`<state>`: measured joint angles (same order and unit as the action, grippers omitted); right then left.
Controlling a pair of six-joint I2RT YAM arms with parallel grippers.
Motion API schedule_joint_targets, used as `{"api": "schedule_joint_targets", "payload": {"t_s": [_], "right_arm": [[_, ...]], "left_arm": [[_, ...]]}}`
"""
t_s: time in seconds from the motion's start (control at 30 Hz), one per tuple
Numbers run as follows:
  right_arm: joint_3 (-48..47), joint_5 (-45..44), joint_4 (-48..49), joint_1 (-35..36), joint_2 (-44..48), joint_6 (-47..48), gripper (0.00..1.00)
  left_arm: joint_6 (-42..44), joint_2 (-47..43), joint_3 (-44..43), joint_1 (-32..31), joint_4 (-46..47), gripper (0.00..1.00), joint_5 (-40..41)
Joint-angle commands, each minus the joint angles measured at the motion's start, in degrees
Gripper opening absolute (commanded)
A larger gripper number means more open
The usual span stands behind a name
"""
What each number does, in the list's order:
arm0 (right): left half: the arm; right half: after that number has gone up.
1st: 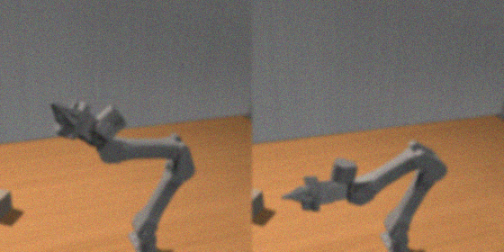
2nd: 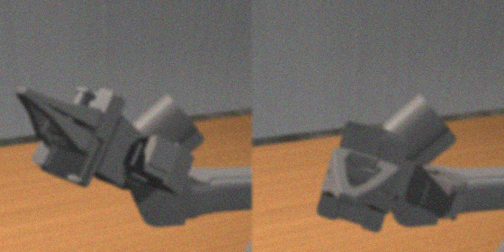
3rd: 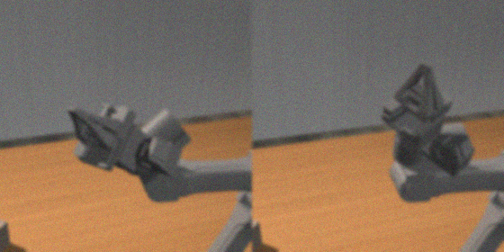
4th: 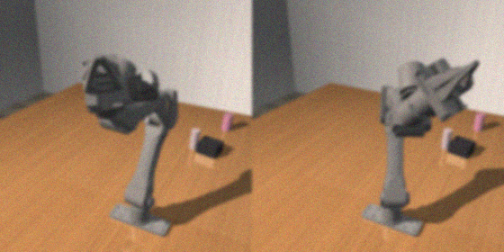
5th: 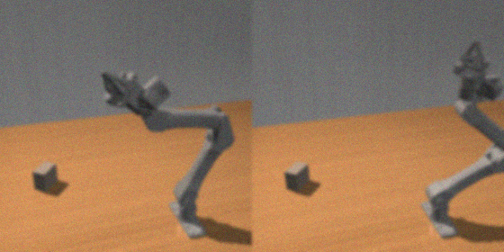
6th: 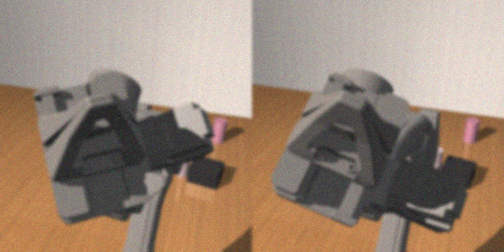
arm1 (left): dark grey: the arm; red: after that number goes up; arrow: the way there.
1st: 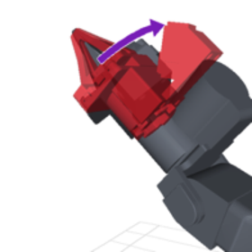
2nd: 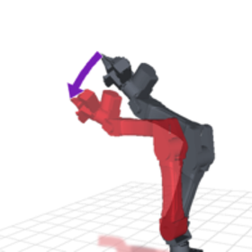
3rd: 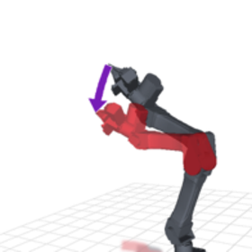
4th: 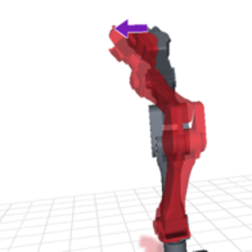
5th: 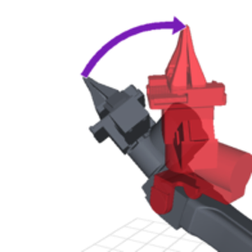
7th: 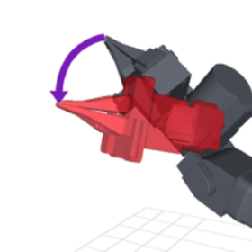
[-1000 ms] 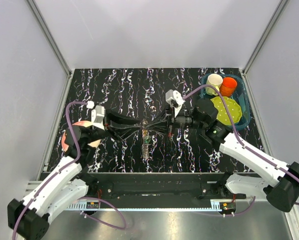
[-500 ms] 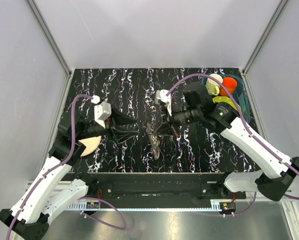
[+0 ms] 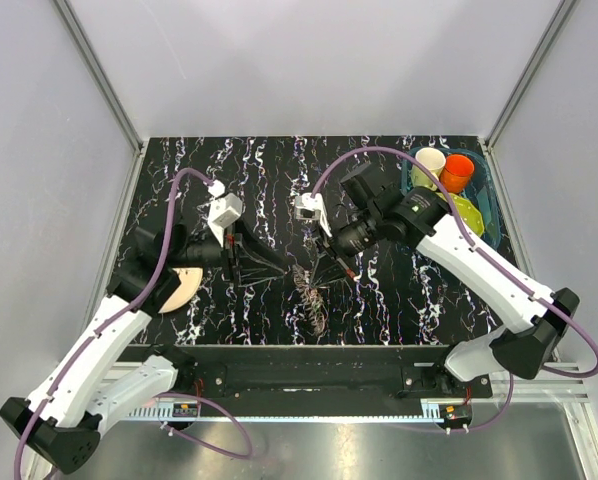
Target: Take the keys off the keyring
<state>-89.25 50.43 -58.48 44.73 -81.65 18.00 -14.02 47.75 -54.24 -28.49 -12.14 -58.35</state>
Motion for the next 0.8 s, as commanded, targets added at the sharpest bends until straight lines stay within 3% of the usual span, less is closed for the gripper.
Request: {"api": "schedule_joint_targets", "payload": {"t_s": [0.0,0.33,0.77], "right_arm": [[-3.65,4.14,0.29,0.18,-1.14,1.78,0.0],[-4.53,5.55,1.0,0.27,-1.76,2.39,0.0],[-2.07,8.71,3.99,0.27,0.52,1.95,0.0]], "left_arm": [[-1.53,1.47,0.1,-0.86,0.54,0.35,-2.21],[-0.22,4.9,2.65,-7.28,5.46,0.37,-1.51],[1.89,7.1,2.21,-7.46,5.73,0.38,-1.68]]}}
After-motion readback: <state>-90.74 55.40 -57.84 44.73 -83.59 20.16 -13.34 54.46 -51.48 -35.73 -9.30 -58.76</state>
